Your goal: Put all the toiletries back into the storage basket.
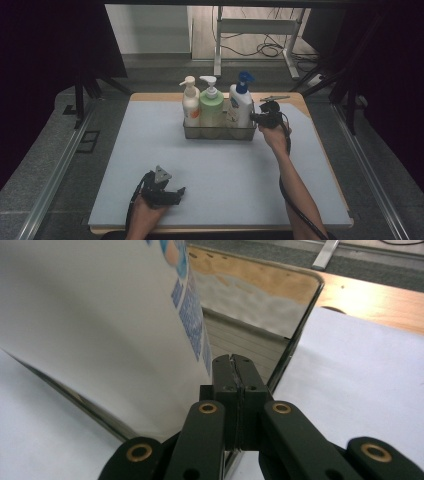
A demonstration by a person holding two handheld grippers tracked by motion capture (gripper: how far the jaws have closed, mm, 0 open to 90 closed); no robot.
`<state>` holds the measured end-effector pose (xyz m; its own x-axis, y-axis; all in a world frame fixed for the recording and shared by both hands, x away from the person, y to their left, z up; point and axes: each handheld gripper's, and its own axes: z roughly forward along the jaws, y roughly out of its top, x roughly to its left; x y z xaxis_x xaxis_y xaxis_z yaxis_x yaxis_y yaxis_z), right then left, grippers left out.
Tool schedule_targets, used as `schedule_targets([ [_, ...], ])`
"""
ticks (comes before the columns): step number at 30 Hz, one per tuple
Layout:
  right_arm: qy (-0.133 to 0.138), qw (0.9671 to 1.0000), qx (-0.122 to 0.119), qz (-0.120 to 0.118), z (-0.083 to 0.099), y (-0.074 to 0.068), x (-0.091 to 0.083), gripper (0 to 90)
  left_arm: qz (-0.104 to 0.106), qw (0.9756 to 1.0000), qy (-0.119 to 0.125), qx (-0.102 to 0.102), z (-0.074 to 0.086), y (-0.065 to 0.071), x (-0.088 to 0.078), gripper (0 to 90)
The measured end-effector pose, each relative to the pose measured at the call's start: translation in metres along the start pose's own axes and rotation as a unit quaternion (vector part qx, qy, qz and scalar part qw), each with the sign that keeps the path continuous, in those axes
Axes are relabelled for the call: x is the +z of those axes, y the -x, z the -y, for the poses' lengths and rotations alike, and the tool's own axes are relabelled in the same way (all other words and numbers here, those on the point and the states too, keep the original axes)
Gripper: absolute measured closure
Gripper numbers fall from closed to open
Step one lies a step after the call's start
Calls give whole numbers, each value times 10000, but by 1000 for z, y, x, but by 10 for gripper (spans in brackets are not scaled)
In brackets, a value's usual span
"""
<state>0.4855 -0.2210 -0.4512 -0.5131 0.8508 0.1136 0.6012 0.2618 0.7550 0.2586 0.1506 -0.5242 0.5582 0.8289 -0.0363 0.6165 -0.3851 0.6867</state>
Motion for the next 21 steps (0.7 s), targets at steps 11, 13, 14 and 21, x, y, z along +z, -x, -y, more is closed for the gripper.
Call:
schedule_targets([
  [11,-82,9999,14,-72,2,-3,12,898,0,10000,-1,-1,0,0,0,121],
  [13,-95,9999,11,-71,3,-2,13,897,0,10000,-1,-2,0,0,0,121],
  [14,-110,9999,19,-58,3,-3,14,897,1,10000,-2,-2,0,0,0,121],
  [21,-126,9999,6,-86,4,-6,17,896,-4,10000,-1,9,0,0,0,121],
])
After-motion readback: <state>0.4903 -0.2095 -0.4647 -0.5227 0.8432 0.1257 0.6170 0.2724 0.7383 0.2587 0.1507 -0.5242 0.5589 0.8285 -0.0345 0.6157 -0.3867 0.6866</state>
